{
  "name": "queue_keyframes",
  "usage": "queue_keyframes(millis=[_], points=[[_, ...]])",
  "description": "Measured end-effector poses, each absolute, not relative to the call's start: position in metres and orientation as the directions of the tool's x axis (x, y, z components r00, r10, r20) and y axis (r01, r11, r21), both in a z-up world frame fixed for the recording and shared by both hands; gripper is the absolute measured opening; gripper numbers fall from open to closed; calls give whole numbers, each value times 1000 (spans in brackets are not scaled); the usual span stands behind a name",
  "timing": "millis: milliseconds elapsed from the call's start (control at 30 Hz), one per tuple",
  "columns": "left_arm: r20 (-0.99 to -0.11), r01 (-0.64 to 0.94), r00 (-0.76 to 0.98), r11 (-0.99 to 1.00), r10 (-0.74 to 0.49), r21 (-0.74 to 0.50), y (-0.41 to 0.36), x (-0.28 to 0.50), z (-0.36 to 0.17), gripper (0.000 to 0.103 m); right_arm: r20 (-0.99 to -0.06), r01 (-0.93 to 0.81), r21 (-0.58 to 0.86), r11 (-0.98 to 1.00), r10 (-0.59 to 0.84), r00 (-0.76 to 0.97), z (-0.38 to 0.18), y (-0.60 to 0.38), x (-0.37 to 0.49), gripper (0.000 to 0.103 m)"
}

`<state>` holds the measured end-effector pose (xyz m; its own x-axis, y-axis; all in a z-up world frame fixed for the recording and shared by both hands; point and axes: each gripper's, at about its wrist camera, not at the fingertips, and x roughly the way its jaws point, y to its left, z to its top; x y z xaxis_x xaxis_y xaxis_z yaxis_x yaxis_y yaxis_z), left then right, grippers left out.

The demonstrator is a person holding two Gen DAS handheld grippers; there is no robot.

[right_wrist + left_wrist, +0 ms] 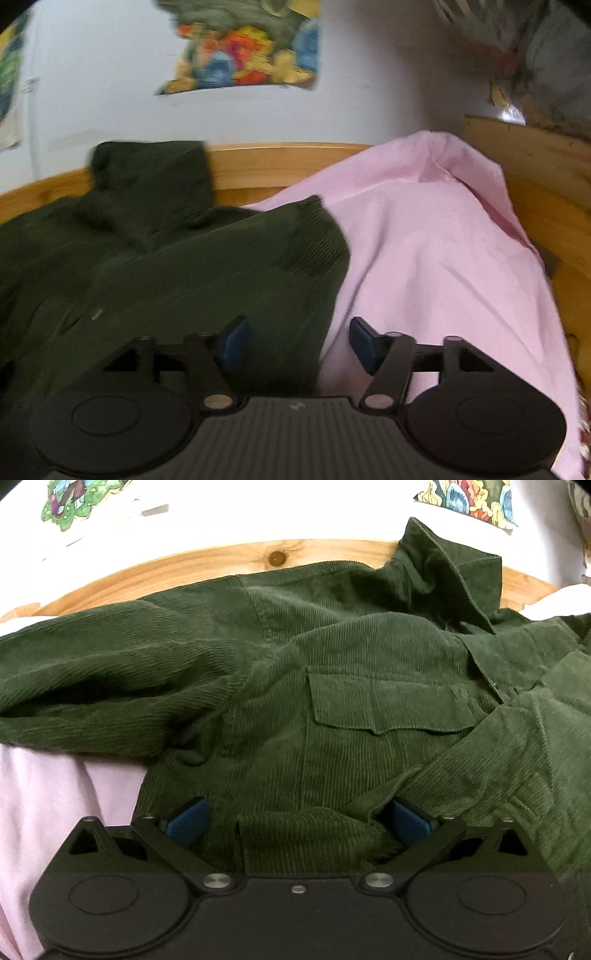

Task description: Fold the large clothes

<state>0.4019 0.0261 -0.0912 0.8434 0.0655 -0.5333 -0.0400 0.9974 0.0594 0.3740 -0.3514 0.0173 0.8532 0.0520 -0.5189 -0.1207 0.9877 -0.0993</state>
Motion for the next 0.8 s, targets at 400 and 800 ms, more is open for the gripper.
queue_keyframes(millis=[400,800], points=[[-526,-17,849,999,35,39,55,374,-58,103,-498,6,-310,951,-167,851,-12,-317,328,92],[-329,-320,810,835,486,446,161,313,13,103,-326,-134,-265,955,43,944,-11,-278,225,103]])
